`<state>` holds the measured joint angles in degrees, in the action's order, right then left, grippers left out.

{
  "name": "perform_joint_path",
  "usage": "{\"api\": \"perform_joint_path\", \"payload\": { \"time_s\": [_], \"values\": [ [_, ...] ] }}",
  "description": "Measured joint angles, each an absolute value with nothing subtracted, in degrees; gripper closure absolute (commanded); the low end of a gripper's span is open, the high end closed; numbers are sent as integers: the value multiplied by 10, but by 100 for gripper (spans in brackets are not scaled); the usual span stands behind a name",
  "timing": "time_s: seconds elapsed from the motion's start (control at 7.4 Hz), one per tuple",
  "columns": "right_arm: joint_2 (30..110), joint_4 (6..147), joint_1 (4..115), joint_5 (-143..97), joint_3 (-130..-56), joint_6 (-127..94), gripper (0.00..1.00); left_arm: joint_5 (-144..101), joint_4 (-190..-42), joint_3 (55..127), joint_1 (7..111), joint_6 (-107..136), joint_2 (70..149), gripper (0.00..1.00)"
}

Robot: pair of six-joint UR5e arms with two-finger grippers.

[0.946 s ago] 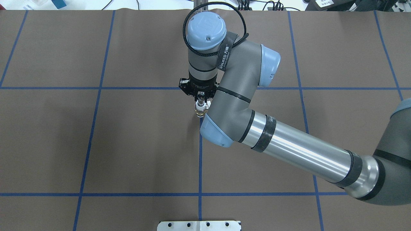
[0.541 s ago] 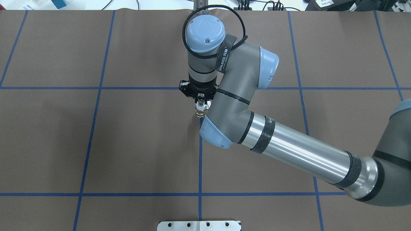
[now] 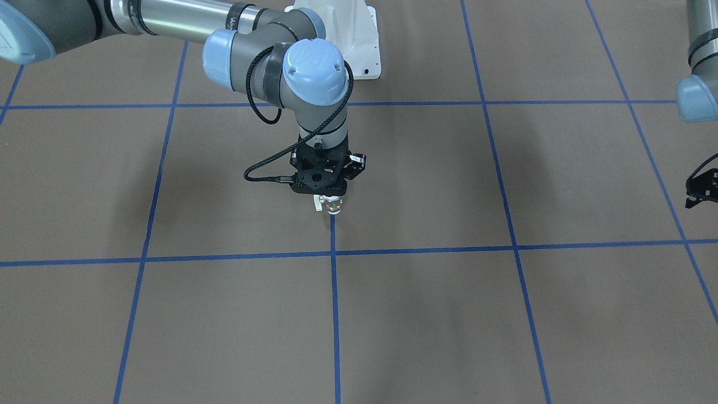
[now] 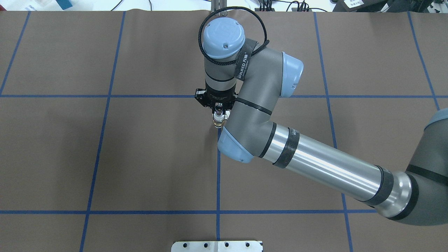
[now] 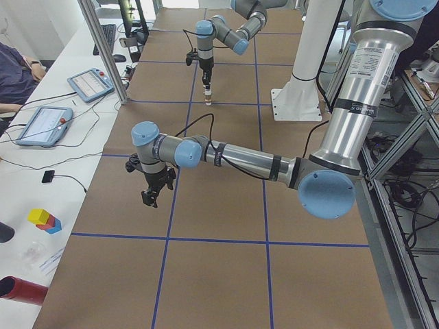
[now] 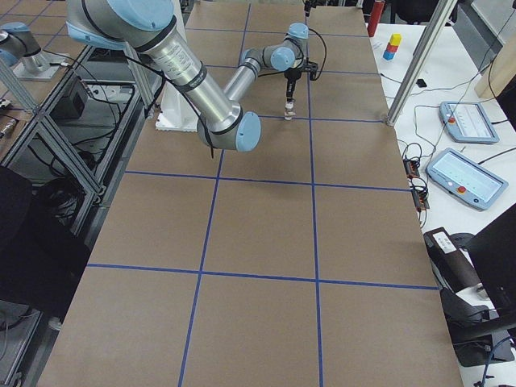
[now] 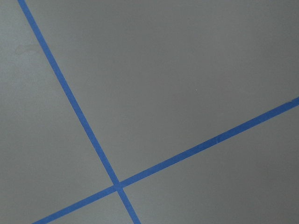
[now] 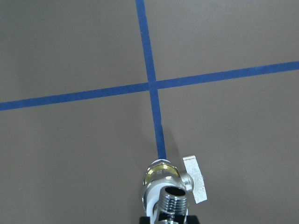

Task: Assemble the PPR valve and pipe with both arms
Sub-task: 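Lower the fitting onto the valve top and twist it in with the right gripper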

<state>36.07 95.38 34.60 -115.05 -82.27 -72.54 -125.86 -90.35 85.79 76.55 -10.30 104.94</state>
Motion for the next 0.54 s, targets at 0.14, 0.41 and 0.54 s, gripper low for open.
{"api": "perform_joint_path", "payload": {
  "time_s": [0.14,0.41,0.54],
  "values": [
    [361,953,346,-1150,-823,-726,65,-1259,-904,857,766,-103,1049,0],
    [361,953,345,-1150,-823,-726,64,-1259,-904,854,766,-104,1050,0],
    [361,953,345,-1150,-822,-727,64,-1259,-904,854,766,-104,1050,0]
  ]
}}
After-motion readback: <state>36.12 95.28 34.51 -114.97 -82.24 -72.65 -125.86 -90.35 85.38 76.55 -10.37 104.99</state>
